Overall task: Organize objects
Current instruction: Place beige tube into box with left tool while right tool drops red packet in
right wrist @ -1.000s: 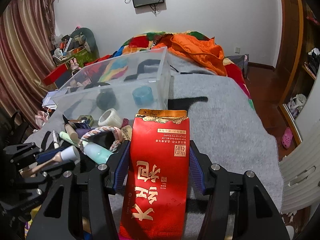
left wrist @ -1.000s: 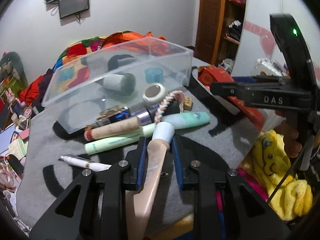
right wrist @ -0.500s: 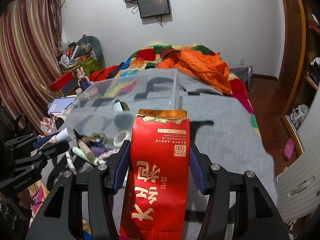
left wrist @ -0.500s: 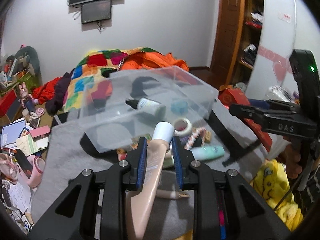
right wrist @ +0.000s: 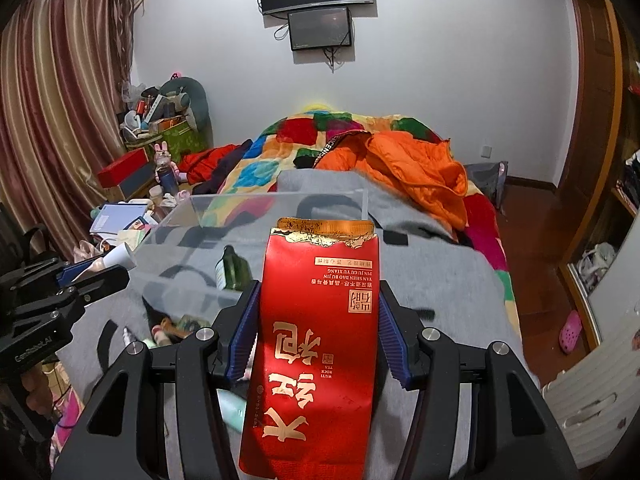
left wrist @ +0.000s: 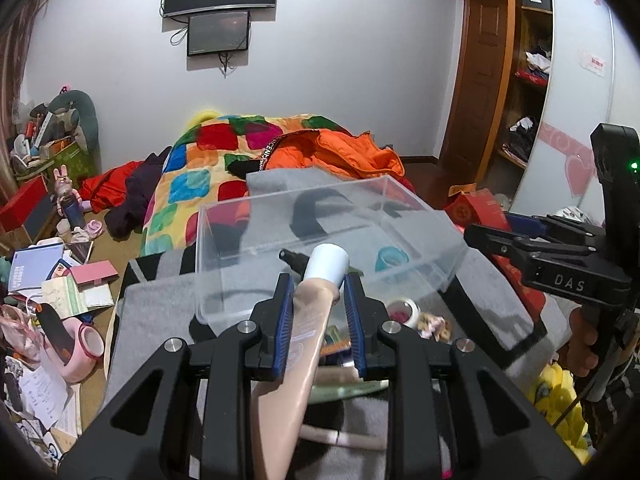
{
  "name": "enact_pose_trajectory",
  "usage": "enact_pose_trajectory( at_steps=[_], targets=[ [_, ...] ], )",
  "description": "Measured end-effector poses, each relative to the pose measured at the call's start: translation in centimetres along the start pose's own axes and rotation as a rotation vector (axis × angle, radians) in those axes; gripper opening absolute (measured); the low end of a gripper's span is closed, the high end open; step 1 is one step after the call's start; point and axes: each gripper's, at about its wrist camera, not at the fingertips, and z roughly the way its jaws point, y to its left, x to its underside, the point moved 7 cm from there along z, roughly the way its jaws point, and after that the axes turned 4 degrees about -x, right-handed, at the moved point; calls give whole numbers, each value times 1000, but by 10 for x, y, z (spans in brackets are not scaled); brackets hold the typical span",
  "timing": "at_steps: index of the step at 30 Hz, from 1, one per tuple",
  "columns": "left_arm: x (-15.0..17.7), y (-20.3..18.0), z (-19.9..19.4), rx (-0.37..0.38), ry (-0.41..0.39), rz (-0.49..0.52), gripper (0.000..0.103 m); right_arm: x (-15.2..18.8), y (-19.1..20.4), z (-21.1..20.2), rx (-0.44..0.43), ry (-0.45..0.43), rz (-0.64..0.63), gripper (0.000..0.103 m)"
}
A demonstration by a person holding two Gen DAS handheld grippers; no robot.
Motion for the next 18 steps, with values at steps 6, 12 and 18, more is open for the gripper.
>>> enact_pose_trajectory(
  at_steps=[6, 12, 18],
  targets=[
    [-10, 6, 19, -10, 19, -10, 25, -11, 3, 21, 1, 16, -22, 51],
    [-17, 10, 39, -13, 44, -17, 25, -19, 5, 42, -4, 42, -23, 51],
    [-21, 14, 61, -18, 75, -23, 25, -30, 5, 66, -11, 78, -21, 51]
  ],
)
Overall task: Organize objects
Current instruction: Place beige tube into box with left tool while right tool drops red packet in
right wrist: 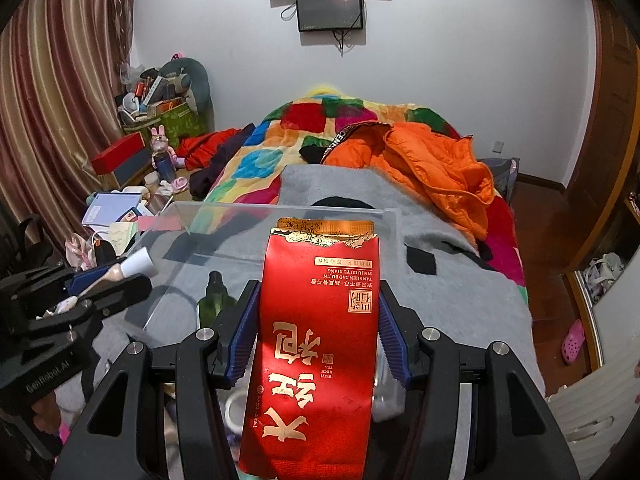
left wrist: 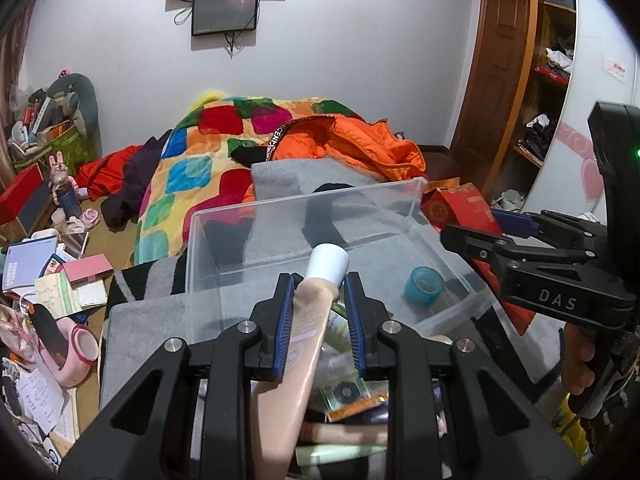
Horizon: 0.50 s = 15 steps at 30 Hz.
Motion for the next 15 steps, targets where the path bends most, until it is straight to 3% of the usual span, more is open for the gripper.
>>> enact_pose_trajectory(
  at_steps=[9, 15],
  targets=[
    [-6, 2, 30, 10, 56, 4, 25, -2, 5, 42, -15, 119, -19, 51],
    [-3, 3, 43, 8, 90, 9, 25, 4, 8, 52, -19, 153, -29, 49]
  ],
)
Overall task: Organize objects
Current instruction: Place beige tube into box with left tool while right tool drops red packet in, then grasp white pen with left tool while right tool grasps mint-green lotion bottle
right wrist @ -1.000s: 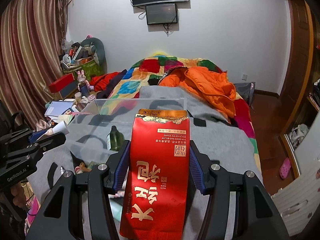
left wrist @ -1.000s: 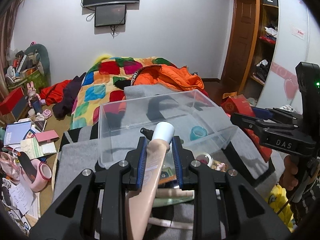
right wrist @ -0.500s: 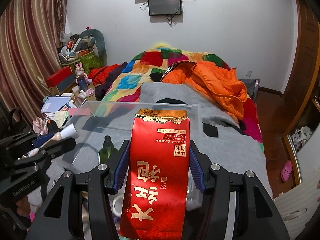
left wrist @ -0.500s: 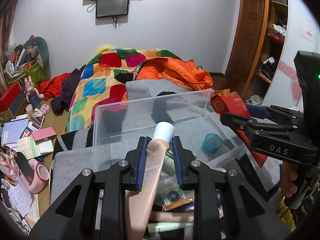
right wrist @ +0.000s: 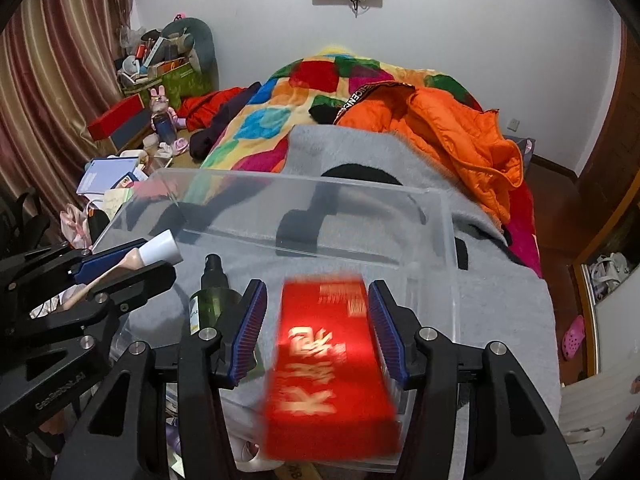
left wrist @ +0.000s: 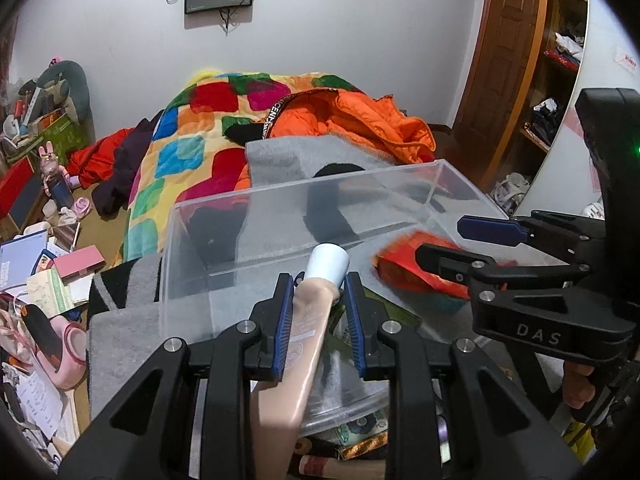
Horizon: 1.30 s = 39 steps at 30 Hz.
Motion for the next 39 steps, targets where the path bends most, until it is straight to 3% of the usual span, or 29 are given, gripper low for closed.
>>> enact_pose_trajectory(
  at_steps=[9, 22, 26, 31, 33, 37, 39],
  targets=[
    [-1, -2, -4, 6, -14, 0, 25, 3, 2, -3, -18, -1, 3, 49],
    [6, -9, -43, 19, -72, 0, 28, 14, 10, -47, -30, -85, -23, 50],
    [12, -8, -56, 12, -94, -9, 43, 23, 10, -61, -27, -107, -27, 54],
    [21, -7, -68, -10, -110, -17, 52, 37, 8, -76, -11, -133, -26, 62],
    [27, -6, -71, -13, -110, -26, 58, 44, 7, -81, -9, -138, -25, 63],
    [41, -3, -74, -28, -92, -29, 59, 58, 1, -88, -17, -138, -3, 63],
    [50, -1, -75, -33, -82, -32, 66, 66, -1, -90, -19, -134, 6, 64]
  ],
)
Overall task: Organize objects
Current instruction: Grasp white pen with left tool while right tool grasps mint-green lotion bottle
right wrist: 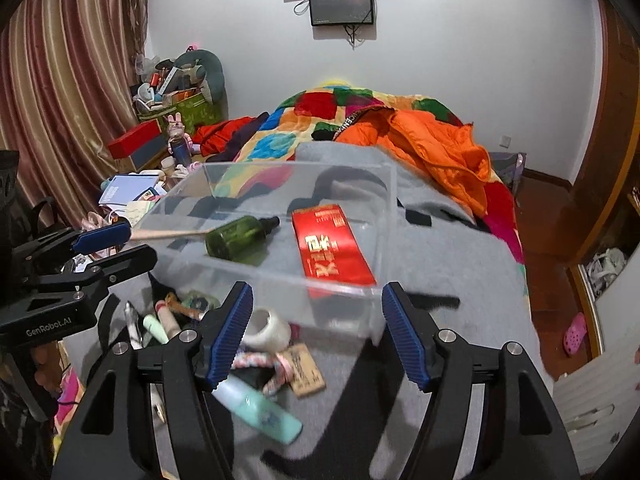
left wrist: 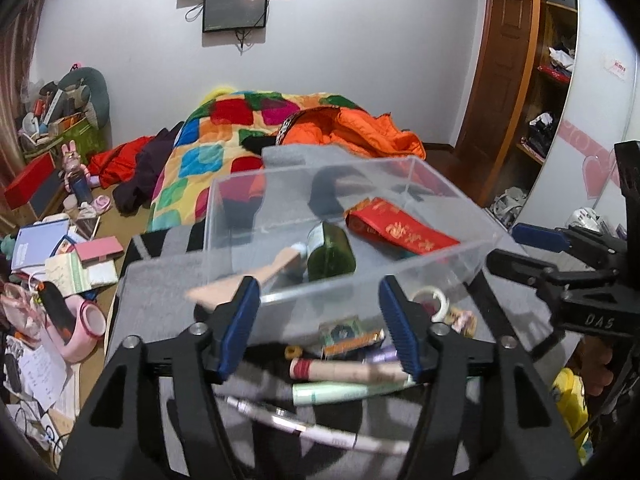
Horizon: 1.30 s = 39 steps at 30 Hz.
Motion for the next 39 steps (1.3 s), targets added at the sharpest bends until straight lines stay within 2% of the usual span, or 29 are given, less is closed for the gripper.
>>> enact_pose_trajectory(
  at_steps=[5, 9, 15, 20, 23, 25, 27, 29, 31, 33, 35, 39],
  targets=[
    [26, 3, -3, -29, 30, 6, 70, 23, 0, -5, -22, 20, 11, 64],
    [47, 3, 4, -15, 80, -16, 70, 45, 8, -3, -49, 57, 0, 64],
    [74, -1, 19, -35, 146, -22, 70, 73, 27, 3, -78, 112, -89, 64],
    [89, -3, 13, -112, 137, 26, 70, 82, 29, 15, -87, 151, -85, 64],
    [97, 2, 7, -113, 126, 14, 73, 84, 31, 19, -88, 154, -84, 64],
    [99, 9, 2, -111, 124, -13, 79, 86, 34, 20, -96, 153, -87, 64],
    [102, 18, -3, -115, 120, -36, 80, 88, 35, 20, -105, 150, -86, 61],
    [103, 23, -7, -106, 119, -59, 80, 90, 36, 21, -112, 156, -88, 47],
    [105, 28, -11, -93, 121, -84, 76, 91, 36, 21, -113, 164, -88, 43],
    [107, 30, -17, -67, 131, -90, 64, 93, 36, 18, -120, 163, -89, 42],
    [109, 29, -21, -48, 141, -95, 59, 95, 36, 13, -120, 159, -101, 42],
    [108, 28, -18, -24, 154, -99, 58, 102, 43, 6, -140, 169, -135, 42]
  ],
)
